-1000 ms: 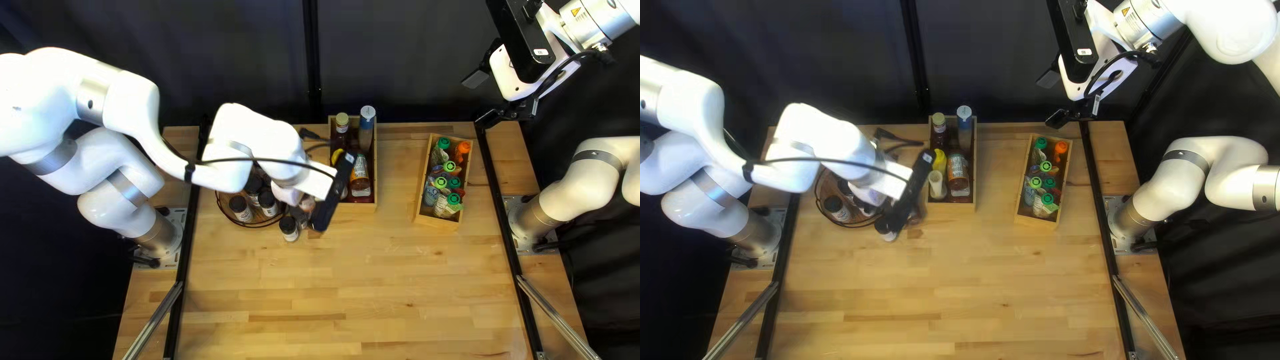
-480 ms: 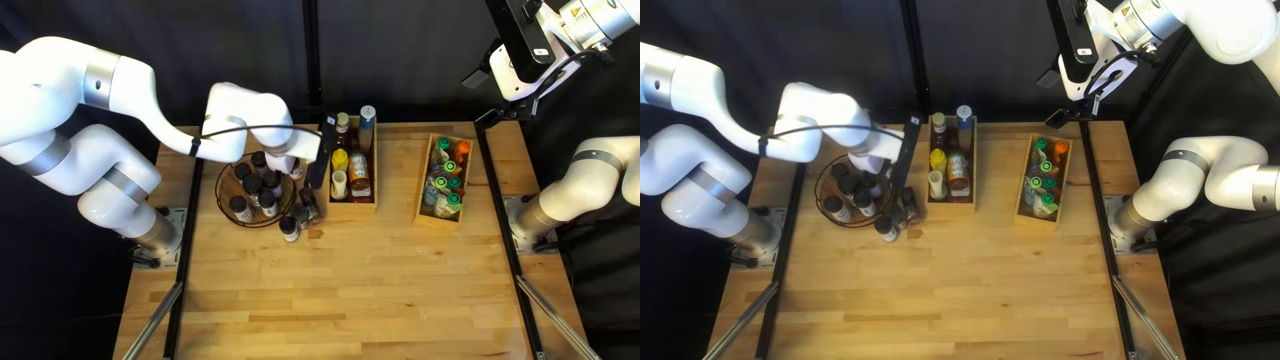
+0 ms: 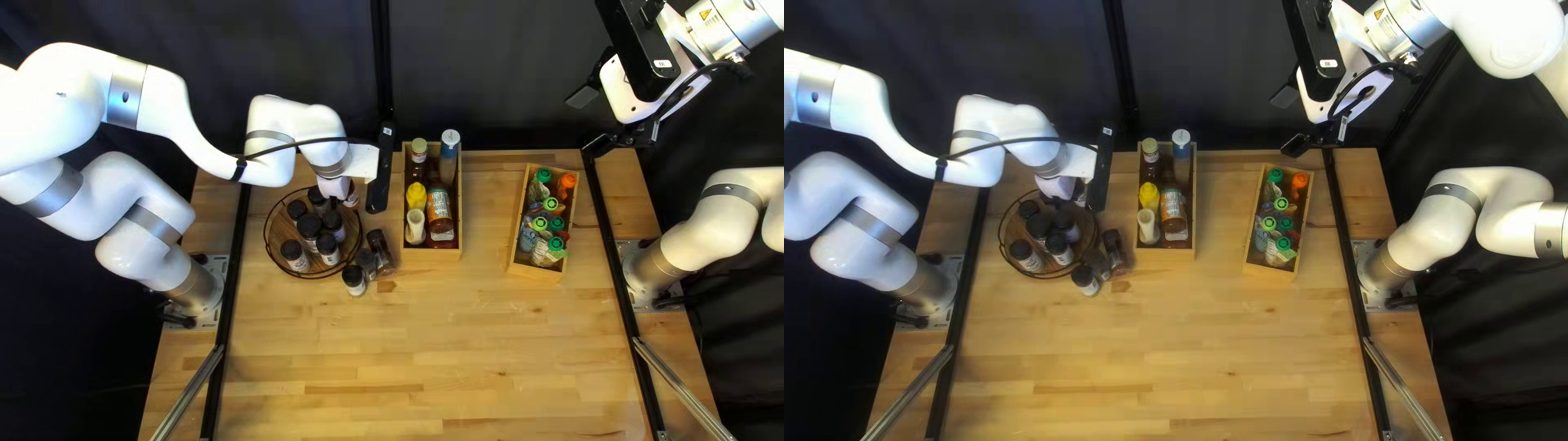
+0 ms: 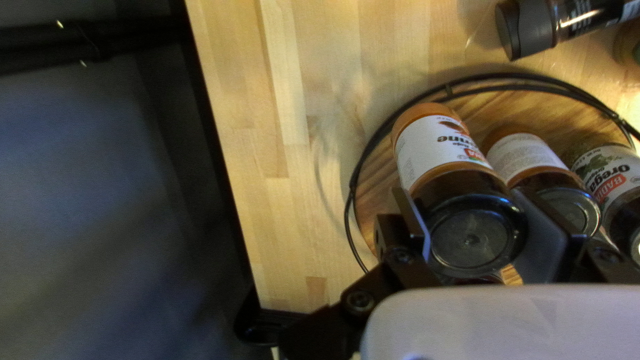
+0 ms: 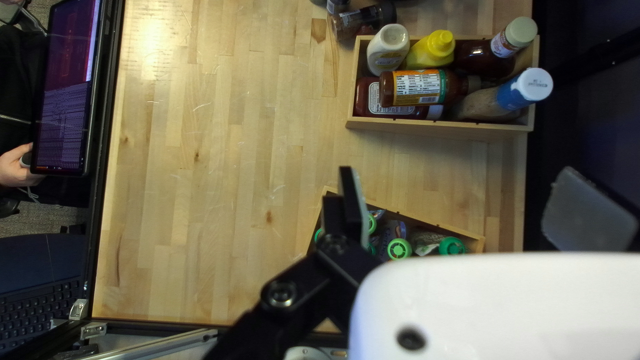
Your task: Separate condiments, baby food and spices and place it in 3 different racks/containers
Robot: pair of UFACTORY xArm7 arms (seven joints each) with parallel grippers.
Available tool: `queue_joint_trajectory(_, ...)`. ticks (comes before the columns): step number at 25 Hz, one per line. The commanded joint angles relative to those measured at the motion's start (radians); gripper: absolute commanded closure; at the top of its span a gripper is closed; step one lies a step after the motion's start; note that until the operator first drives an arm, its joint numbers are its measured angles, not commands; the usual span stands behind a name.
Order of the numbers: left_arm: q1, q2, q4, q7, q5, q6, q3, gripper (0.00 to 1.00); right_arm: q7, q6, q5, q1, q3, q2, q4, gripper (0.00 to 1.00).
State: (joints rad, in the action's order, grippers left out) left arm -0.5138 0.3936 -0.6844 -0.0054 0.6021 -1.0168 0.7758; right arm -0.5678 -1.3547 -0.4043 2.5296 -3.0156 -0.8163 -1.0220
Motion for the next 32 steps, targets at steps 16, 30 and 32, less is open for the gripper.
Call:
queue_joint_trajectory(16,0.011,0.033,0.052,0.011,-0.023,-0.025,0.013,1.0,0.0,0.0,0.0,0.0,0.0,0.0,0.0,0.0)
queue_joint_trajectory(30,-0.01,0.011,0.048,0.073,-0.064,-0.005,0.06,0.25,0.0,0.0,0.0,0.0,0.0,0.0,0.0,0.0)
queue_joint_trajectory(32,-0.012,0.008,0.046,0.072,-0.065,-0.004,0.06,0.07,0.0,0.0,0.0,0.0,0.0,0.0,0.0,0.0)
